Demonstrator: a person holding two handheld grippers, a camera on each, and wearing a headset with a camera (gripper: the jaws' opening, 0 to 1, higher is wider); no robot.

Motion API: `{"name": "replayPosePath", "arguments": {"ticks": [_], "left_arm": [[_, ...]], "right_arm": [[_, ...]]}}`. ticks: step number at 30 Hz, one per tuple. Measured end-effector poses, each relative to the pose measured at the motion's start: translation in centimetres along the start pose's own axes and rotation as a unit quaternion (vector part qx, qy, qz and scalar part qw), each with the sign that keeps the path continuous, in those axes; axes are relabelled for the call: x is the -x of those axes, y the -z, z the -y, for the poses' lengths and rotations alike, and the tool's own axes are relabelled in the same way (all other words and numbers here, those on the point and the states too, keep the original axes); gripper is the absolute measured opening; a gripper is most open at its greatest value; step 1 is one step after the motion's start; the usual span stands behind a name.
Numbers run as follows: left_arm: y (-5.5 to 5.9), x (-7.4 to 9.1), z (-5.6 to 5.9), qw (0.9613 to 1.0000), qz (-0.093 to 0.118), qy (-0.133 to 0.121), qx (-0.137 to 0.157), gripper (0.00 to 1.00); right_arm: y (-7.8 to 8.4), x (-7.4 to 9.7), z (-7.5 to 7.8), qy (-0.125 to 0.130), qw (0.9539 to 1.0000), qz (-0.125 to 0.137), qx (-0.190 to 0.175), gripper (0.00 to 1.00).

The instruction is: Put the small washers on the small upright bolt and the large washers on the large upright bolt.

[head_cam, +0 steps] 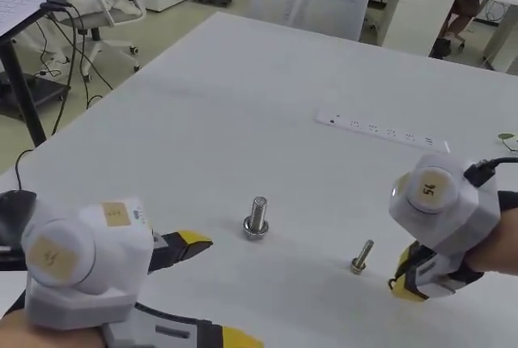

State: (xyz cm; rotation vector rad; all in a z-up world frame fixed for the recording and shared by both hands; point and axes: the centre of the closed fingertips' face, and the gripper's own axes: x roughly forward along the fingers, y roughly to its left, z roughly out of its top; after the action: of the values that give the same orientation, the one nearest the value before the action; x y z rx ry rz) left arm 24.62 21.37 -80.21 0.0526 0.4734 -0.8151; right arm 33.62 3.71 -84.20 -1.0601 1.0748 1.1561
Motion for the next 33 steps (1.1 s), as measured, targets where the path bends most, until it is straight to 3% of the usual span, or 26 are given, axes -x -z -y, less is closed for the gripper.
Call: {"name": "replayPosePath", "arguments": {"ticks": [10,18,33], "left_arm": [[-0.1,0.1,0.1,1.0,-0.001,0.0,0.0,0.8],[-0.1,0.2,0.1,1.0,0.001,0.0,0.0,0.8],[-0.3,0.2,-0.1,1.0,0.002,-0.001,0.001,0.79]], "right_arm": [[-0.8,1.9,0.9,0.008,0.9999,0.003,0.012,0.14],[-2.6,3.2,1.3,0.018,0.9993,0.011,0.032,0.14],[-5.0,3.5,1.9,0.024,0.9977,0.012,0.062,0.14]]}}
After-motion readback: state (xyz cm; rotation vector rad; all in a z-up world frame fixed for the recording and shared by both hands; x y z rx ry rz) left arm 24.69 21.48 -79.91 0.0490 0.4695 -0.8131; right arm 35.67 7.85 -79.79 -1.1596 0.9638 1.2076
